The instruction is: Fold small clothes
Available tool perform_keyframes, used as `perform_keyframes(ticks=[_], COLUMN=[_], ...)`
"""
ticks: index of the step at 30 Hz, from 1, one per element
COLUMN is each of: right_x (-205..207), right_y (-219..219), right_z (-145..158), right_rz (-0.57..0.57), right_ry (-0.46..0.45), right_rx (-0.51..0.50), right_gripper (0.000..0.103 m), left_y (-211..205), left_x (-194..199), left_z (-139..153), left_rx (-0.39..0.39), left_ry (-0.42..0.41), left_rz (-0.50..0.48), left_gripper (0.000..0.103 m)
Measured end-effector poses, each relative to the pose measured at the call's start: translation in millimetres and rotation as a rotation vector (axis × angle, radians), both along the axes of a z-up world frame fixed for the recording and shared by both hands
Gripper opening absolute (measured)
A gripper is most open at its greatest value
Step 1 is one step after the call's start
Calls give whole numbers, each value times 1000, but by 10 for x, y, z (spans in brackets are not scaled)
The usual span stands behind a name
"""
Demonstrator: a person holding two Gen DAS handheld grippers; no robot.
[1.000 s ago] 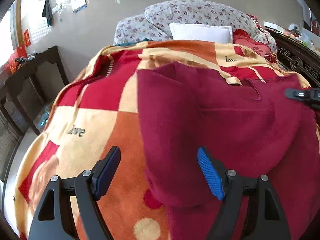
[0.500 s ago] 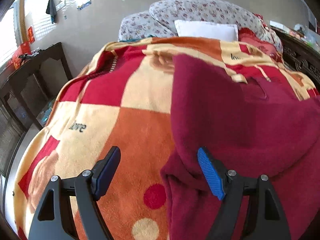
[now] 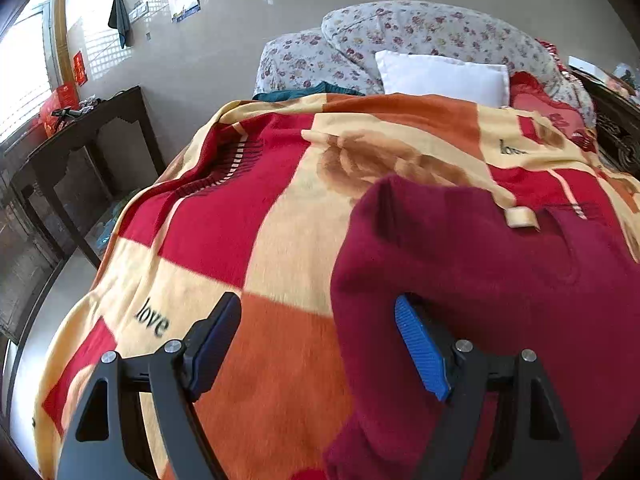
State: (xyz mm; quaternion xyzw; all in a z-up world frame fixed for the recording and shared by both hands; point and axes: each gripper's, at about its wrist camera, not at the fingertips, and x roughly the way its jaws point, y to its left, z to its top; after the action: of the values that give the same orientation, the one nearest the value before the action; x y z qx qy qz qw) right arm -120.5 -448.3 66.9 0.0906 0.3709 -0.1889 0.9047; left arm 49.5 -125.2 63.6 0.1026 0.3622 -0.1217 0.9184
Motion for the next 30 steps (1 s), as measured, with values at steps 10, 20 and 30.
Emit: perform_keyframes(ticks=[10,20,30], right_x=[-145,167,1325], right_y=[-137,885,1930], right_z=[-3,301,-103], right_rz=[-79,370,596], right_ry=[-67,-140,-27], right_rx=[26,186,95], right_gripper=[16,59,10], left_y=[112,391,415], left_x=[296,-418,-525], left_z=[-67,23,-408], left_rx=[-47,-47,3], left_ry=[18,-7,85], left_rz=[109,0,-15], left_gripper=[85,85,85])
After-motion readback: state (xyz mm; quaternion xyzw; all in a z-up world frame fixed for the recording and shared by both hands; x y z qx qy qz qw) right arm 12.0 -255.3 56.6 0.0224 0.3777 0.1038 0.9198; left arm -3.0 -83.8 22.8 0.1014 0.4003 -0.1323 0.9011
